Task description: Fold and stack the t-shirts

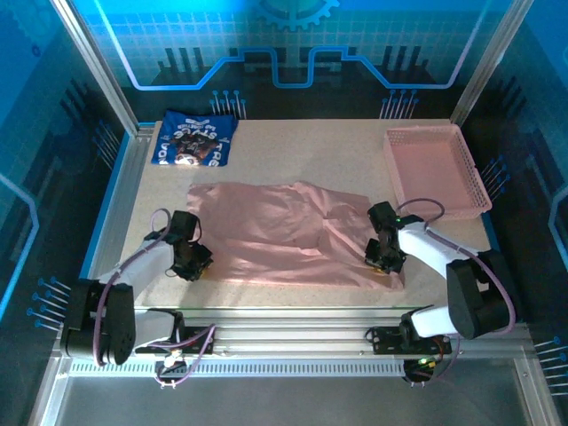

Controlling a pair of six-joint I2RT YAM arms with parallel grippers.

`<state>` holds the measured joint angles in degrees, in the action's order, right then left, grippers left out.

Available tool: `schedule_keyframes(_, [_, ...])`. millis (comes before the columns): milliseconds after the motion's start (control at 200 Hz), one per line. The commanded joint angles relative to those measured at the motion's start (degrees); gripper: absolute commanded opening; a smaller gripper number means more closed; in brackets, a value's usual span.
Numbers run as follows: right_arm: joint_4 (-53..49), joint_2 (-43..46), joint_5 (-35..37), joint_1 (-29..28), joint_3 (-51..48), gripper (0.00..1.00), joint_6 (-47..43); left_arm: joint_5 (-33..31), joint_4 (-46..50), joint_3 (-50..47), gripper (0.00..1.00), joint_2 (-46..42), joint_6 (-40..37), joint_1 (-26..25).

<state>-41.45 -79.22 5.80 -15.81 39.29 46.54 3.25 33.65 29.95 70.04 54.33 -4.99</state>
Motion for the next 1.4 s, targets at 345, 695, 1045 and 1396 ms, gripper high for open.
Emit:
schedule_keyframes(345, [-6.01,5.75,3.57,-0.52,-2.07,0.23,-0.14,-2.24,16.15,-4.06,0.22,-10.02,7.50,-4.24])
schedule_keyframes(695, [-1.12,9.67,-5.39,0.47,13.86,0.59,-11.01,-1.71,13.50,22.73,0.79,-5.36,-1.66,-4.26])
schedule_keyframes(1045, [-5.57,-27.77,-11.68,6.30,46.24,0.58,-33.00,3.52,14.77,51.52,0.86,25.91,-30.86,2.26])
schedule_keyframes(1396, [-6.36,-40.00,-11.95,6.85,53.90,0.57,-34.42,-0.27,17.45,52.28,0.78,34.45,-40.65,9.00])
